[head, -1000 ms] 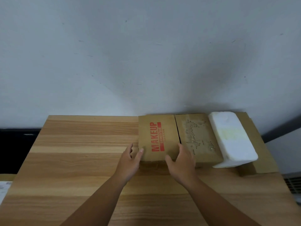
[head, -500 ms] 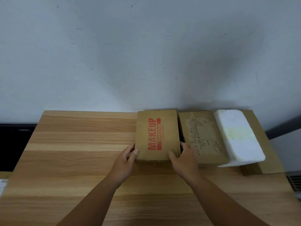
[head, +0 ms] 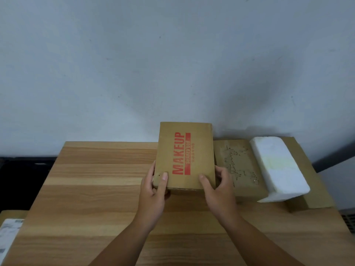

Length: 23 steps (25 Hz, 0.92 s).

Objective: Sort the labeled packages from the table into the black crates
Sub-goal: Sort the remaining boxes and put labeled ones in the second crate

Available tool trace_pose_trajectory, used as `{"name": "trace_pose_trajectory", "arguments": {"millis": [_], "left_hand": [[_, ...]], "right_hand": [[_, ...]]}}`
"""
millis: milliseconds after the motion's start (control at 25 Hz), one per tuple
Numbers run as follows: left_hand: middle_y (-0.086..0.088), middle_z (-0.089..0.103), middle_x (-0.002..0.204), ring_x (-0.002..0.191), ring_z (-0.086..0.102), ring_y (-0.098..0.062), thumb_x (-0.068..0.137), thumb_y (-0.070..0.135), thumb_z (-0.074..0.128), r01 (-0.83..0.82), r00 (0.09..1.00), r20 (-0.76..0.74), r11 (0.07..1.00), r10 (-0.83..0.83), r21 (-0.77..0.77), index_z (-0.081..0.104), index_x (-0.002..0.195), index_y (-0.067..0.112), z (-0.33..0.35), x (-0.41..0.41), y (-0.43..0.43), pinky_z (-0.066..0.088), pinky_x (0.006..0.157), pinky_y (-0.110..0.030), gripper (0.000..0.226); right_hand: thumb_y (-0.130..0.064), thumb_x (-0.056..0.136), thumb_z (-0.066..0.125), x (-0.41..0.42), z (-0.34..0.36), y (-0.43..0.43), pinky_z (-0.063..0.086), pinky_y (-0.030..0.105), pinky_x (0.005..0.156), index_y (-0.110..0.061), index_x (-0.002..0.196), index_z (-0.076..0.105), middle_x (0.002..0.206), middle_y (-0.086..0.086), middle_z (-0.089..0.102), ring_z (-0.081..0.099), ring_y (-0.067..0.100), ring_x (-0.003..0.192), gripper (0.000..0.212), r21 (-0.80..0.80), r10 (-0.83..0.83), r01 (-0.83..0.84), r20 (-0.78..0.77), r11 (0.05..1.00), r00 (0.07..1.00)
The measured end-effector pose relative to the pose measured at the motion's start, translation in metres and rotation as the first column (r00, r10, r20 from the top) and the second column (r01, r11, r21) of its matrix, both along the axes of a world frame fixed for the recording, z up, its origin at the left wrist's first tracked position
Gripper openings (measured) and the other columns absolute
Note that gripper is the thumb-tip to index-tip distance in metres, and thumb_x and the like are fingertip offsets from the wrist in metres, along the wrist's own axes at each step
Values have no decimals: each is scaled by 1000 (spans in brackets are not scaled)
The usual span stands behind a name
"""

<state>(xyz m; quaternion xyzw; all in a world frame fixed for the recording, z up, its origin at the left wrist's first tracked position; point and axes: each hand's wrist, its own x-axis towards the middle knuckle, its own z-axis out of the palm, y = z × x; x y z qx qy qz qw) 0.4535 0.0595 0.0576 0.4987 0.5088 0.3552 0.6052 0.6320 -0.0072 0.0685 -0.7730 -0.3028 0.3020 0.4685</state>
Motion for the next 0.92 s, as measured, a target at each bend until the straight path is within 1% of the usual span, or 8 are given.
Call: {"name": "trace_pose_trajectory", "arguments": {"millis": [200, 320, 400, 520, 600, 680, 800, 920], "left_hand": [[16, 68, 128, 115, 68, -6, 100, 44, 56, -27, 995, 99, 1000, 27, 0, 43, 147, 49, 21, -1, -18, 62, 90, -41, 50], [13, 71, 123, 113, 68, -9, 93, 48, 60, -50, 981, 181, 994, 68, -102, 51, 142, 44, 25, -2, -27, 64, 84, -44, 50], [6, 70, 127, 116, 68, -16, 86, 50, 65, -57, 969, 229, 984, 96, -168, 57, 132, 46, 24, -1, -35, 64, 82, -48, 46], [0, 69, 129, 122, 64, -25, 85, 45, 67, -68, 952, 275, 968, 135, -240, 60, 116, 51, 22, 5, -50, 63, 82, -51, 32], [-3, 71, 128, 120, 66, -29, 87, 42, 68, -65, 937, 314, 962, 151, -266, 63, 117, 48, 24, 8, -56, 62, 83, -53, 31], [-4, 73, 126, 116, 70, -29, 88, 41, 67, -56, 918, 364, 960, 157, -273, 63, 124, 40, 27, 9, -58, 62, 83, -54, 37], [-4, 74, 125, 113, 72, -34, 91, 36, 65, -32, 863, 471, 951, 182, -308, 55, 139, 29, 32, 10, -58, 61, 83, -57, 49], [-8, 72, 129, 114, 70, -36, 93, 30, 63, 2, 829, 534, 953, 167, -302, 51, 145, 25, 43, 17, -63, 60, 84, -58, 54]], "right_hand": [[-51, 93, 64, -1, 28, -19, 57, 15, 72, -46, 121, 49, 120, -21, 60, 60, 0, 112, 33, 111, 40, -34, -52, 993, 998], [-52, 102, 46, 14, 39, -33, 46, 51, 109, -49, 121, 58, 131, -21, 58, 39, 23, 145, 23, 105, 51, -57, 58, 993, 997], [-48, 100, 54, 29, 45, -38, 38, 50, 115, -49, 123, 57, 137, -19, 55, 32, 24, 149, 23, 105, -6, 0, 56, 995, 998], [-63, 81, 74, 49, 58, -41, 48, 38, 100, -31, 147, 43, 146, -8, 51, 52, 22, 134, 80, -78, -66, 45, -299, 996, 952], [-73, 63, 81, 58, 58, -47, 55, 45, 98, -21, 138, 57, 131, -1, 69, 67, 24, 117, 95, -83, 9, -65, -544, 994, 839], [-73, 67, 79, 66, 56, -51, 56, 55, 97, -22, 127, 68, 117, 2, 77, 73, 25, 109, 80, 21, 91, -98, -587, 995, 804], [-62, 101, 41, 72, 52, -55, 48, 54, 107, -32, 133, 64, 128, -2, 72, 67, 19, 121, 50, 169, 176, -81, -675, 982, 716], [-37, 112, 29, 71, 42, -53, 48, 46, 109, -26, 141, 55, 131, 4, 70, 67, 20, 121, 41, 111, 140, -87, -708, 990, 693]]}}
